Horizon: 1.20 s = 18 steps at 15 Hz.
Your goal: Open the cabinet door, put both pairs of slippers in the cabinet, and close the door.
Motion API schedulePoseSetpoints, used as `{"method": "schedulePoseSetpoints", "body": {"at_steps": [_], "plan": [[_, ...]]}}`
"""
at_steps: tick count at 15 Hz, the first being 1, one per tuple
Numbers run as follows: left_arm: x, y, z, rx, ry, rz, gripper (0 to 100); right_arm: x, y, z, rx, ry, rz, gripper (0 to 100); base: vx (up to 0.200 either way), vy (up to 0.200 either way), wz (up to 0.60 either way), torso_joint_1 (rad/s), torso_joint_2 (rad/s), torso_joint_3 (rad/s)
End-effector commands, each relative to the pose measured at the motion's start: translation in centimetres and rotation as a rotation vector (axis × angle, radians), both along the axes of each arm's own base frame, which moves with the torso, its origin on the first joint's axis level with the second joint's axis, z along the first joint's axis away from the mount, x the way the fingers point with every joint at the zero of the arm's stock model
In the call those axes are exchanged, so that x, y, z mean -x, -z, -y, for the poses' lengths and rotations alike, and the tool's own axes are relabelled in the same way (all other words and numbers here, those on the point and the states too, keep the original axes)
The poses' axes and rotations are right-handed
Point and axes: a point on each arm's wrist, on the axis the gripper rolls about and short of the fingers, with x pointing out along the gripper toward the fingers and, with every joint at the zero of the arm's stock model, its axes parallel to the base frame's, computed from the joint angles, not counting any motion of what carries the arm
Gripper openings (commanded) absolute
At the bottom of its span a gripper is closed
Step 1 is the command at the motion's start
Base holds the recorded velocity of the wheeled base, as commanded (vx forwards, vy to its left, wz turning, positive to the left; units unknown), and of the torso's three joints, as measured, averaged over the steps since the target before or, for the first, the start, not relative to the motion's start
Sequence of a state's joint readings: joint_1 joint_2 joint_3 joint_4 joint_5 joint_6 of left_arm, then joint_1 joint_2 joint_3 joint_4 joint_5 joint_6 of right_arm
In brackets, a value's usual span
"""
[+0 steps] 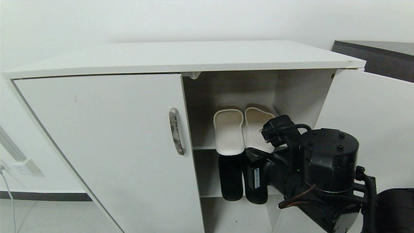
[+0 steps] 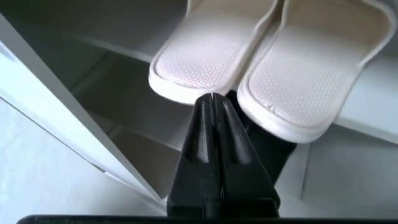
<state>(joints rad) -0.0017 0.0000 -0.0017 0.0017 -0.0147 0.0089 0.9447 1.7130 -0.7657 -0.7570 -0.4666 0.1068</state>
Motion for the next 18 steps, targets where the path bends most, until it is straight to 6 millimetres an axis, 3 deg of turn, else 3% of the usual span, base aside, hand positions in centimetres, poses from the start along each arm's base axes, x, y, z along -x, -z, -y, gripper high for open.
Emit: {"method": "schedulePoseSetpoints", "body": {"at_steps": [1, 16, 18], "plan": [[0.0, 0.0, 0.0, 0.000, 0.000, -0.002, 0, -0.1, 0.3, -0.1, 0.011, 0.001, -0.007, 0, -0.200, 0.000, 0.00, 0.007, 0.01, 0.012], [0.0, 0.0, 0.0, 0.003, 0.000, -0.002, 0, -0.6, 1.8, -0.1, 0.046, 0.010, -0.039, 0, -0.200, 0.000, 0.00, 0.004, 0.00, 0.004], [0.0, 0.0, 0.0, 0.003, -0.001, 0.000, 0, -0.8, 2.0, 0.0, 0.049, 0.014, -0.042, 0, 0.000, 0.000, 0.00, 0.000, 0.00, 0.000]]}}
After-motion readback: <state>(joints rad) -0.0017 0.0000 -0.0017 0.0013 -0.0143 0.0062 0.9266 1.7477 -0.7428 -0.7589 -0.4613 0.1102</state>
